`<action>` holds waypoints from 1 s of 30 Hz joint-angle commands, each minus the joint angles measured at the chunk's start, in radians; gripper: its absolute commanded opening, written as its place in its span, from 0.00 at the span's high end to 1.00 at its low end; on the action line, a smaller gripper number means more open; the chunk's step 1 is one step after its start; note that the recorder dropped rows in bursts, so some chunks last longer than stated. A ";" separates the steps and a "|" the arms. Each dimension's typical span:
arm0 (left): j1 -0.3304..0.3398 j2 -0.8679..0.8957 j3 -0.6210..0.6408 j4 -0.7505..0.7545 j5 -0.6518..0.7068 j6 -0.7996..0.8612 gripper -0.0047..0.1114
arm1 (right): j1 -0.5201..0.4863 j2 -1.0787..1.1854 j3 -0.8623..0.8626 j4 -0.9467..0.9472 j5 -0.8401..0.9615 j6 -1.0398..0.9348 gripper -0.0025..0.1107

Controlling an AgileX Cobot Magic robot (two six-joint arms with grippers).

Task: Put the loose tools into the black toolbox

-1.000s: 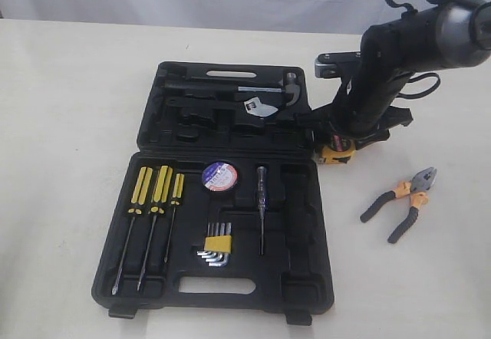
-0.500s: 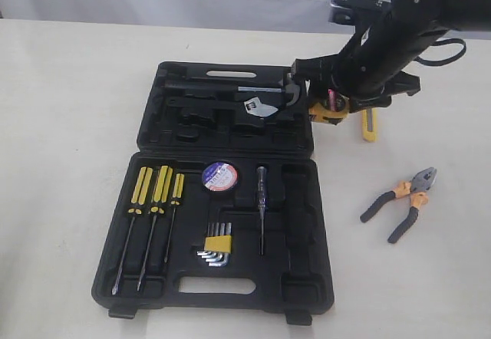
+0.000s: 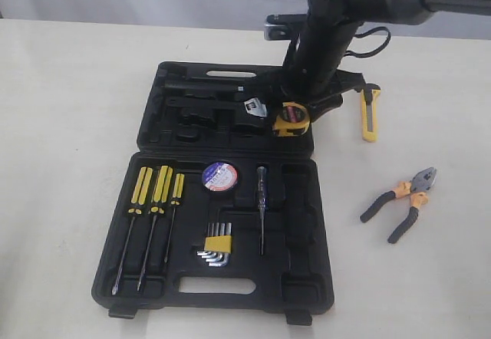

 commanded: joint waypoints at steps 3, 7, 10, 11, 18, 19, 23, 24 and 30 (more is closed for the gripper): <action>-0.006 0.004 -0.005 -0.004 0.001 0.000 0.96 | -0.004 0.026 -0.012 -0.010 -0.012 0.001 0.98; -0.006 0.004 -0.005 -0.004 0.001 0.000 0.96 | -0.004 0.039 -0.012 -0.010 -0.024 0.005 0.98; -0.006 0.004 -0.005 -0.004 0.001 0.000 0.96 | -0.004 0.055 -0.012 -0.010 -0.021 0.005 0.98; -0.006 0.004 -0.005 -0.004 0.001 0.000 0.96 | -0.004 0.058 -0.012 -0.010 -0.021 0.005 0.98; -0.006 0.004 -0.005 -0.004 0.001 0.000 0.96 | -0.004 0.078 -0.013 -0.010 -0.042 0.012 0.84; -0.006 0.004 -0.005 -0.004 0.001 0.000 0.96 | -0.004 0.078 -0.016 -0.010 -0.048 0.012 0.78; -0.006 0.004 -0.005 -0.004 0.001 0.000 0.96 | -0.004 0.078 -0.017 -0.010 -0.061 0.016 0.59; -0.006 0.004 -0.005 -0.004 0.001 0.000 0.96 | -0.004 0.078 -0.017 -0.010 -0.061 0.016 0.55; -0.006 0.004 -0.005 -0.004 0.001 0.000 0.96 | -0.004 0.072 -0.019 -0.010 -0.072 0.019 0.48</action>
